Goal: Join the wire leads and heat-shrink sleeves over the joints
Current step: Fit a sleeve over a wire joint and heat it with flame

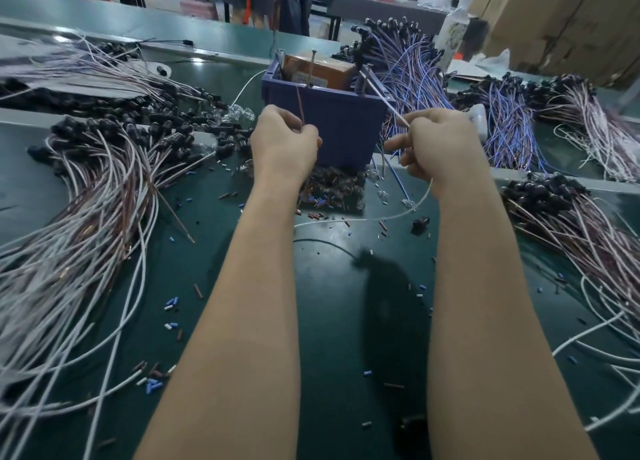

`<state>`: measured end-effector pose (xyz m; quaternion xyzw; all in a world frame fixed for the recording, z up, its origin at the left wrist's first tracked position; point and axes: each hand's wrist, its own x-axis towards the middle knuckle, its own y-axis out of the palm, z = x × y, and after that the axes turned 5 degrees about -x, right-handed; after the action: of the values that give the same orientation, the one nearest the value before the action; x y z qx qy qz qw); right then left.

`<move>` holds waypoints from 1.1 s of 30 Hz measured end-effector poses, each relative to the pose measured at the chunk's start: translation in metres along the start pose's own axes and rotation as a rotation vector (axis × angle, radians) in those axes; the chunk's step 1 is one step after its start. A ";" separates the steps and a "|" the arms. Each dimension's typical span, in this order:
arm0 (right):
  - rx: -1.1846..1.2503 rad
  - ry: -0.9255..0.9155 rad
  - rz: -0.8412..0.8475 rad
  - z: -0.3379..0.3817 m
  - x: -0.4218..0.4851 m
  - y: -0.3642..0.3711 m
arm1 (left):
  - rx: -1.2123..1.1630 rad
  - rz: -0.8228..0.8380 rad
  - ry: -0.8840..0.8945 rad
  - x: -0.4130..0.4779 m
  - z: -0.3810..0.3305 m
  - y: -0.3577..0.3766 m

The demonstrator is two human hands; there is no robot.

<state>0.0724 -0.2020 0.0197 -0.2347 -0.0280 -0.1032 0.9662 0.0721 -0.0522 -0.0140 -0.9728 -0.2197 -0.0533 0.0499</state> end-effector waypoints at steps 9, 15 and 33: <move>-0.323 0.045 0.168 -0.005 0.000 0.005 | 0.154 0.118 0.066 -0.004 -0.011 0.010; -0.513 -0.066 0.187 -0.007 -0.002 0.005 | 0.305 0.178 0.047 -0.008 -0.008 0.020; -0.469 -0.083 0.230 -0.008 0.001 0.006 | 0.311 0.047 0.067 -0.010 -0.006 0.027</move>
<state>0.0750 -0.2010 0.0104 -0.4578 -0.0161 0.0135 0.8888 0.0744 -0.0812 -0.0111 -0.9560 -0.2008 -0.0498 0.2082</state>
